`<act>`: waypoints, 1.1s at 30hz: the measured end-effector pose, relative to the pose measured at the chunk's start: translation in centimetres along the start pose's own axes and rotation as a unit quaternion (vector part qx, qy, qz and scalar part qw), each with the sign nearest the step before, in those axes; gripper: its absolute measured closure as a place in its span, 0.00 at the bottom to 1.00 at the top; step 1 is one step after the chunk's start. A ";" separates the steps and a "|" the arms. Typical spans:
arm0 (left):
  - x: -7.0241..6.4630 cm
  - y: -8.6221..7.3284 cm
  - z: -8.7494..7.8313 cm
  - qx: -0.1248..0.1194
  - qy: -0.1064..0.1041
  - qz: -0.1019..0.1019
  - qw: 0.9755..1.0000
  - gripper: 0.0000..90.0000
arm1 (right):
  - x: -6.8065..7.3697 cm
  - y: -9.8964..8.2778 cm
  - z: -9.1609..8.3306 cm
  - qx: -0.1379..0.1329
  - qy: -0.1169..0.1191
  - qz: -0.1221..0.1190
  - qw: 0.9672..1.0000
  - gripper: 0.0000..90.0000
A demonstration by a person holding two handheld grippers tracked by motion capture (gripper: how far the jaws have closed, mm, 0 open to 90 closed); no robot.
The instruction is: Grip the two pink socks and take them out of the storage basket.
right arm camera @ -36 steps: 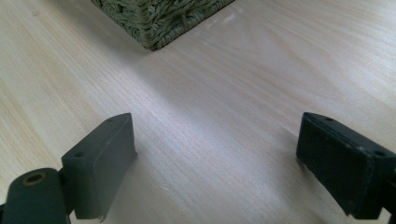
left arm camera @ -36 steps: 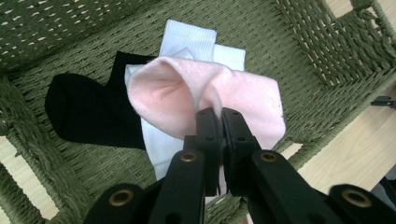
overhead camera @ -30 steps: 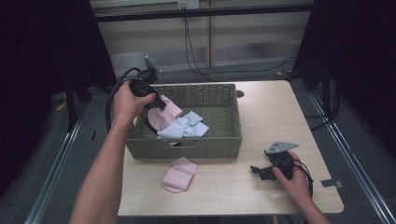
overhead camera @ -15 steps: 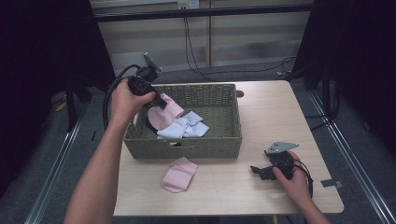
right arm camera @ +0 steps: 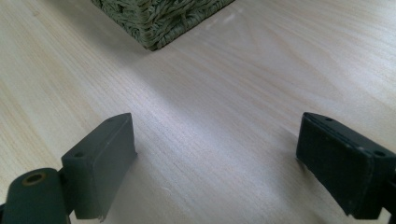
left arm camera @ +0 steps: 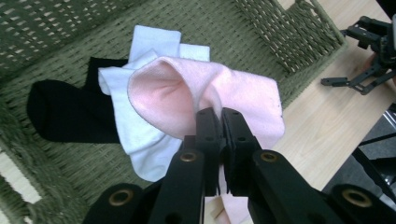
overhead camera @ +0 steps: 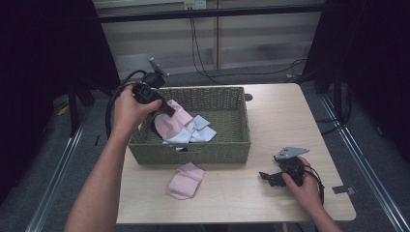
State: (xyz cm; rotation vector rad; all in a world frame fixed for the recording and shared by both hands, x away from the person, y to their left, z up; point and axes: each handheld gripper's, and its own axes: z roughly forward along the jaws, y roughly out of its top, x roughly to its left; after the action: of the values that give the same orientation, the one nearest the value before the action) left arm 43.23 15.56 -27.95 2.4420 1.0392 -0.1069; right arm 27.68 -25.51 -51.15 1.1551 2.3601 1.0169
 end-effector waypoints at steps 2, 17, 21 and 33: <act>-0.1 -0.2 0.0 0.004 0.002 0.004 1.000 0.96 | 0.0 0.0 0.0 0.000 0.000 0.000 1.000 0.12; -1.3 -1.3 0.2 0.001 -0.007 0.024 1.000 0.96 | 0.0 0.0 0.0 0.001 0.000 0.000 1.000 0.12; -1.7 -1.5 0.4 0.000 -0.009 0.030 1.000 0.96 | 0.0 0.0 0.0 0.001 0.000 0.000 1.000 0.12; -3.1 -2.5 1.5 -0.001 -0.025 0.051 0.998 0.95 | 0.0 0.0 0.0 0.001 0.000 0.000 1.000 0.12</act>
State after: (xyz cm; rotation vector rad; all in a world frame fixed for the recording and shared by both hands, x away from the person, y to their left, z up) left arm 39.49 14.30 -29.51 2.4726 0.8912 -0.1311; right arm 27.67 -25.51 -51.14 1.1569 2.3622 1.0146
